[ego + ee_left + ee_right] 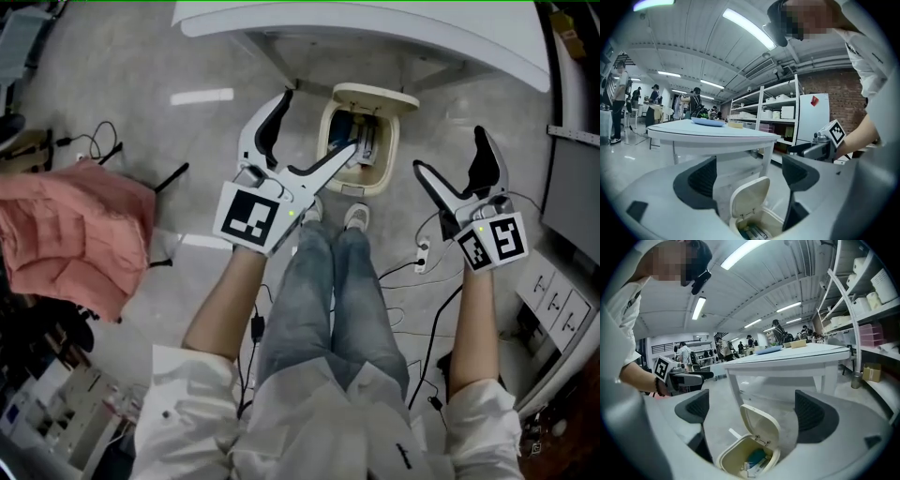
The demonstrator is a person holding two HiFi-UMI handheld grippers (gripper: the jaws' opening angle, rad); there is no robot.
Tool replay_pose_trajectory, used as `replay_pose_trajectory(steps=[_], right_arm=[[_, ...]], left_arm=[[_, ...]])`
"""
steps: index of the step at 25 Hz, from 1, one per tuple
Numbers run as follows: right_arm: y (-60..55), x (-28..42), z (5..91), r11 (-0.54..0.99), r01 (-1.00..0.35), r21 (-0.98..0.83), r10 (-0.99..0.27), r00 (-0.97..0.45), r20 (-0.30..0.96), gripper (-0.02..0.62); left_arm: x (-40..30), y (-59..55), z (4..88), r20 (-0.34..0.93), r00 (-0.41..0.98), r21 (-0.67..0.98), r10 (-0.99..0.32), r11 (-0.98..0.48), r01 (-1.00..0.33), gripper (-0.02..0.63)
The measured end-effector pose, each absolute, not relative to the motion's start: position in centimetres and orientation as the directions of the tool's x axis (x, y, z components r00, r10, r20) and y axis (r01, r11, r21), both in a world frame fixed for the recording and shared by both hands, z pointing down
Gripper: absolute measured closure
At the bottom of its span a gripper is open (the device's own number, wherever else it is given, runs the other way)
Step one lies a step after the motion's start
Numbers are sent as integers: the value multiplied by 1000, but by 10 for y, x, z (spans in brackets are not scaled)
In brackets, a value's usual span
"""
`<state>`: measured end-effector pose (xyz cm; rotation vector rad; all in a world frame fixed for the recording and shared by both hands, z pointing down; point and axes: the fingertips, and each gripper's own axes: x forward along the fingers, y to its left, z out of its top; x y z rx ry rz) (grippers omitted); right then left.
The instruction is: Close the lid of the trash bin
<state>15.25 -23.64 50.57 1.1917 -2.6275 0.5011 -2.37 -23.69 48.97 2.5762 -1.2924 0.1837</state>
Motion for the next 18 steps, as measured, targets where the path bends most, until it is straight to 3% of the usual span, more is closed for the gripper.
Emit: replay_pose_trajectory(steps=[18], right_arm=[[-279,152,627,611,-770,-185,-675,-629,385,15]], left_arm=[[-6,-274,620,292,609,97,-737,-611,-786,156]])
